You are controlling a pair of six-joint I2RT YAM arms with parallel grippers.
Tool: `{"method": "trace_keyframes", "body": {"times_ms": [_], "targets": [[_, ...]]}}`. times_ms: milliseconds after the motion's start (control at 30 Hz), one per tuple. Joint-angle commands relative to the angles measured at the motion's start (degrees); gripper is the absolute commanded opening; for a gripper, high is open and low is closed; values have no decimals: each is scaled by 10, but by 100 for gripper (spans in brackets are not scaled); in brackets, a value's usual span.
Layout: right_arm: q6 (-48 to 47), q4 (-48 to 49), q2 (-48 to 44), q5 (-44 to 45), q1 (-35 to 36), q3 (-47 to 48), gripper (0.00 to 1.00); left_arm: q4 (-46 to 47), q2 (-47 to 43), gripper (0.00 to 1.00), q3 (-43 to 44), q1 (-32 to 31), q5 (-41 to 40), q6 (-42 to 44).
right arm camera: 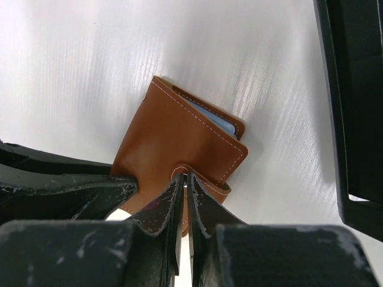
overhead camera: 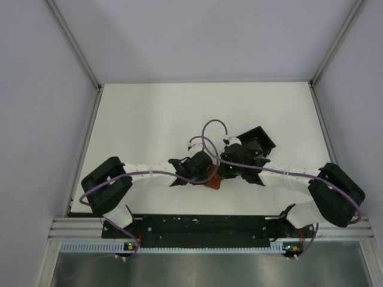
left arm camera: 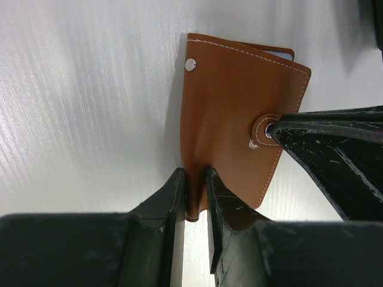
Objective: Put the credit cards into the card holder
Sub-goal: Close the card holder at the center of the board.
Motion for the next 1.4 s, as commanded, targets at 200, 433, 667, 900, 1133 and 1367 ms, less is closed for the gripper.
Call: {"method": "trace_keyframes", "body": {"times_ms": [200,433,667,900,1133,1367], "targets": [[-5,18,-10,-15,-15,6,6,-69,25,0,-14,2,-36,22],[-2,18,-33,-11,-24,-8,12,-67,26,0,-13,2,-35,22],[4,9,-19,-16,-27,-9,12,-67,26,0,-14,2,-37,22],[17,-14,-46,6,-29,-26,15,-70,25,0,-13,2,-38,22],[0,18,-60,-27,-34,-41,35,-69,25,0,-12,2,-36,25],[-77,40,-44,-74,-34,-27,45,-69,24,0,-8,2,-36,29]]}}
